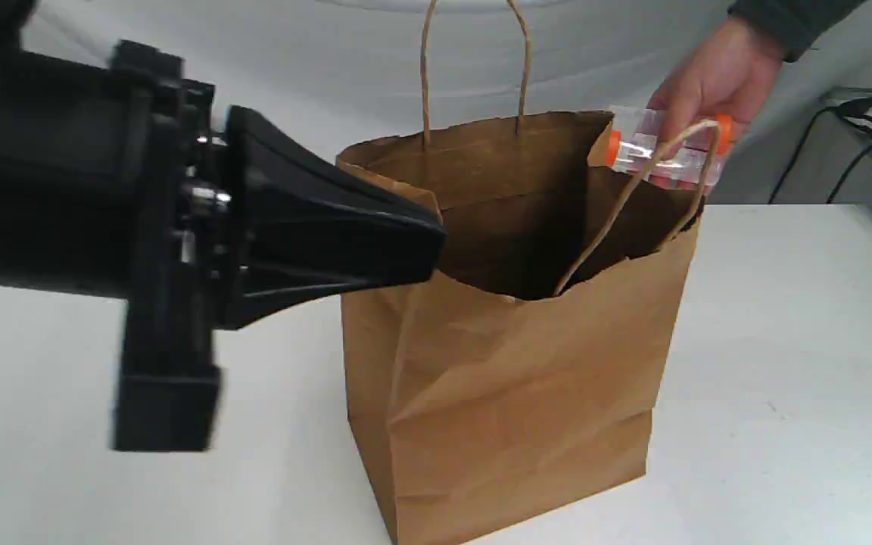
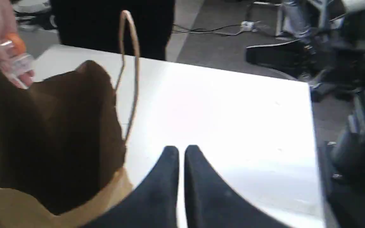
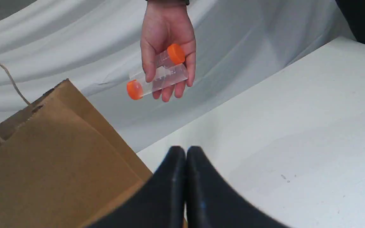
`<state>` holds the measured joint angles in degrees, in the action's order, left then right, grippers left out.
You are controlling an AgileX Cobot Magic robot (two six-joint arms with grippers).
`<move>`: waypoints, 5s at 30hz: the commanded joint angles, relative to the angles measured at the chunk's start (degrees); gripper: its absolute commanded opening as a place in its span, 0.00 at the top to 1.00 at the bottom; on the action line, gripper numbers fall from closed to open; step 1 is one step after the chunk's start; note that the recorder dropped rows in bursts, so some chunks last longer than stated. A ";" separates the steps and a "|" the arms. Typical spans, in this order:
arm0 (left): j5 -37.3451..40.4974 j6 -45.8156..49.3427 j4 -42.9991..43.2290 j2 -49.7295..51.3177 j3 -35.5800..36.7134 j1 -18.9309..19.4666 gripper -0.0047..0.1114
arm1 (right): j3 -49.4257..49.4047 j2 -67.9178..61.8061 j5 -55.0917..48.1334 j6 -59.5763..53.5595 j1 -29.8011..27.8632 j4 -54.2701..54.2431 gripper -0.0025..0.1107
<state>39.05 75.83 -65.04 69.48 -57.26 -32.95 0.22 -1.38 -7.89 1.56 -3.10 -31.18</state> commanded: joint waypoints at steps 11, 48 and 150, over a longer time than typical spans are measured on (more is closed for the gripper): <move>-27.28 0.92 0.97 10.02 -1.35 -15.47 0.47 | -0.22 0.35 -0.07 -0.22 -0.31 0.62 0.98; -16.50 -7.09 6.69 19.76 -11.68 -15.49 0.96 | 21.85 -7.37 -0.04 -5.76 -0.31 7.84 0.98; 6.07 -12.85 14.68 15.15 -11.69 -3.61 0.96 | 99.25 -103.89 -60.21 -33.90 13.88 3.97 0.98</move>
<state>45.05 63.66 -49.71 85.11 -68.70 -36.72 99.57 -105.29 -68.88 -33.66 10.83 -25.64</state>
